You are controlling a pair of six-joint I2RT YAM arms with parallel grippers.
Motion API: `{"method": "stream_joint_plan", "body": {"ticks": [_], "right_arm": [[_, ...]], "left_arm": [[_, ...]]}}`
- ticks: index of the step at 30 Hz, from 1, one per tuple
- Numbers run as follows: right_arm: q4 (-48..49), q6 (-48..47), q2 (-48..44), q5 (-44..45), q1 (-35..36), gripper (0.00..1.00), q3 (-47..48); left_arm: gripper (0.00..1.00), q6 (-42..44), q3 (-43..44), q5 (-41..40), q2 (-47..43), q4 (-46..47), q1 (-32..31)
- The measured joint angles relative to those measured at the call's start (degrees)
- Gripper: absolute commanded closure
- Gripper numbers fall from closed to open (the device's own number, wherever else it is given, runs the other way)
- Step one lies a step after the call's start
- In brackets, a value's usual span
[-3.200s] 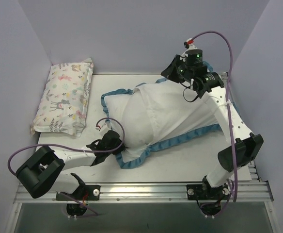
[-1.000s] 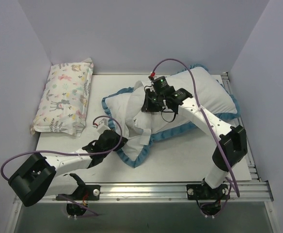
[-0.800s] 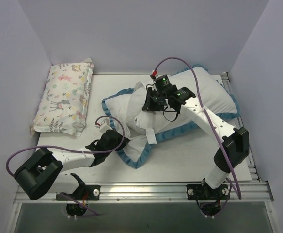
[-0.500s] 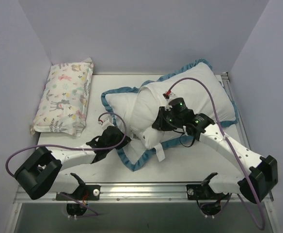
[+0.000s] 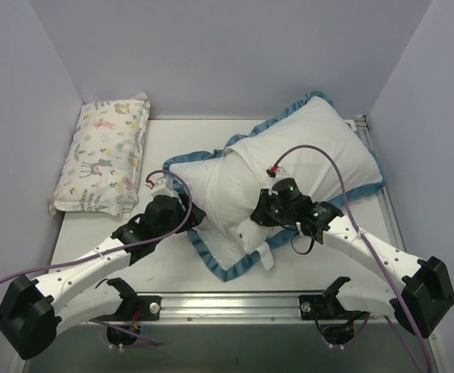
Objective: Remove the pillowcase from the pillow
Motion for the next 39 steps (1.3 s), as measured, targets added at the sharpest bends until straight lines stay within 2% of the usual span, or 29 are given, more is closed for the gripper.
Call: {"method": "stream_joint_plan", "body": {"ticks": [4, 8, 11, 12, 13, 15, 16, 17, 20, 28, 36, 37, 39], "right_arm": [[-0.07, -0.55, 1.33, 1.95, 1.31, 1.0, 1.22], [-0.61, -1.01, 1.73, 3.39, 1.95, 1.0, 1.81], [-1.05, -1.25, 1.97, 4.35, 2.45, 1.0, 2.27], [-1.29, -1.33, 1.99, 4.61, 2.56, 1.0, 2.43], [-1.6, -1.36, 1.99, 4.85, 2.69, 1.0, 2.67], [-2.12, -1.42, 1.99, 5.42, 2.84, 1.0, 3.06], [-2.4, -1.49, 1.95, 5.7, 2.84, 1.0, 3.23], [-2.71, -1.57, 1.81, 6.1, 2.84, 1.0, 3.37], [-3.91, -2.01, 0.5, 7.45, 2.71, 1.0, 3.5], [-5.86, -2.47, -6.97, 6.88, -2.01, 1.0, 3.41], [-11.3, -3.28, -14.53, 5.95, -4.94, 1.0, 3.41], [-11.98, -3.37, -14.88, 5.64, -5.16, 1.0, 3.45], [-13.38, -3.5, -15.17, 4.94, -5.62, 1.0, 3.78]], "left_arm": [[0.2, 4.0, 4.15, -1.6, -1.33, -2.67, -0.5], [0.17, 7.5, 10.95, -2.49, 4.72, -3.23, -0.96], [0.19, 9.84, 15.26, -3.08, 9.64, -3.17, -1.4], [0.23, 10.43, 16.35, -3.28, 11.04, -3.26, -1.46], [0.39, 11.06, 17.51, -3.54, 12.44, -3.26, -1.46], [0.62, 11.89, 19.78, -4.39, 15.3, -3.89, -1.42], [0.77, 12.22, 20.83, -5.09, 16.68, -4.5, -1.25], [0.86, 12.33, 21.22, -5.35, 17.33, -4.94, -0.7], [1.0, 12.04, 20.87, -5.66, 17.53, -5.99, 2.86], [1.0, 7.34, 18.4, -4.79, 19.12, -5.49, 11.3], [1.0, 4.15, 17.99, 2.19, 30.08, 1.38, 16.94], [0.98, 4.04, 17.99, 3.3, 31.26, 2.64, 16.96], [0.82, 4.31, 17.84, 5.86, 33.31, 5.75, 17.05]]}}
